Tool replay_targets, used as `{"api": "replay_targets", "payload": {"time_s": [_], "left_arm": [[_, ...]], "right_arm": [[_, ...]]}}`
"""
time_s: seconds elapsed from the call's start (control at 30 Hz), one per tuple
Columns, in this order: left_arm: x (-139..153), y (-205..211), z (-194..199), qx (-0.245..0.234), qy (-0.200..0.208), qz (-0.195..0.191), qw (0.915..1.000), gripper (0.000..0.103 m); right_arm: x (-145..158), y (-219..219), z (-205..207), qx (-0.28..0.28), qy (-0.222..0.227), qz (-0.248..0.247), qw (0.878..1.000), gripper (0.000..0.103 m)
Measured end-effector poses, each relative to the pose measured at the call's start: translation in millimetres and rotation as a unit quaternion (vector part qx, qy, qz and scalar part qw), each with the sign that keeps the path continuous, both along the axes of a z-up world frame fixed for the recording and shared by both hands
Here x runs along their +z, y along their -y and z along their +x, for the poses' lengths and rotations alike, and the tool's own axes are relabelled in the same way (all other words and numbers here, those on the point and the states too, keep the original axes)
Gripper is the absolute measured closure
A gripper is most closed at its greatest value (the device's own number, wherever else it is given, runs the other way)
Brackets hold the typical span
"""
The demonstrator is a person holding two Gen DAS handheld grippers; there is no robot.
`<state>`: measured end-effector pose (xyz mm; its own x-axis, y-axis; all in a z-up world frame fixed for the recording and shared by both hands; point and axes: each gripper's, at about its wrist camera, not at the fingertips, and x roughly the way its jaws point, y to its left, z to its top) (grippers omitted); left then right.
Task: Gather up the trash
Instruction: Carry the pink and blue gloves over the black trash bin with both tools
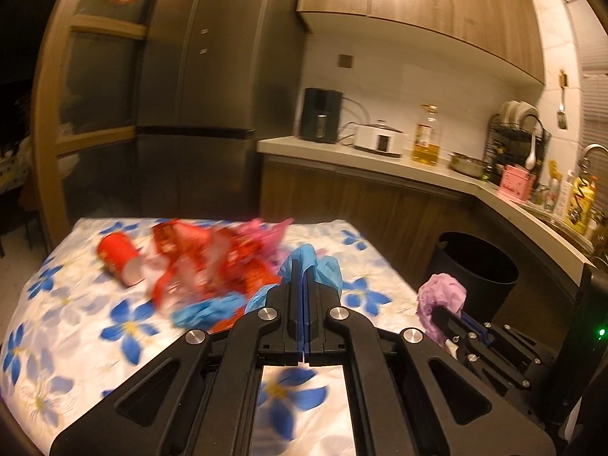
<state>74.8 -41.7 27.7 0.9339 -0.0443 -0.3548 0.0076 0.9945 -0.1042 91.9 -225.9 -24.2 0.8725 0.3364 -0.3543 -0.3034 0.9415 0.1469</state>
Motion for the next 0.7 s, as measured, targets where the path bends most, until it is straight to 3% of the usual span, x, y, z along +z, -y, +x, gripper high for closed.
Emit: {"api": "replay_targets", "payload": {"time_s": [0.43, 0.7], "left_arm": [[10.7, 71.1, 52.0, -0.080, 0.014, 0.004, 0.9967, 0.103], [19.0, 120.8, 76.2, -0.137, 0.036, 0.011, 0.9899, 0.103]], "right_arm": [[13.2, 64.5, 23.4, -0.069, 0.018, 0.001, 0.997, 0.097], [26.8, 114.2, 40.9, -0.131, 0.035, 0.008, 0.991, 0.097]]}}
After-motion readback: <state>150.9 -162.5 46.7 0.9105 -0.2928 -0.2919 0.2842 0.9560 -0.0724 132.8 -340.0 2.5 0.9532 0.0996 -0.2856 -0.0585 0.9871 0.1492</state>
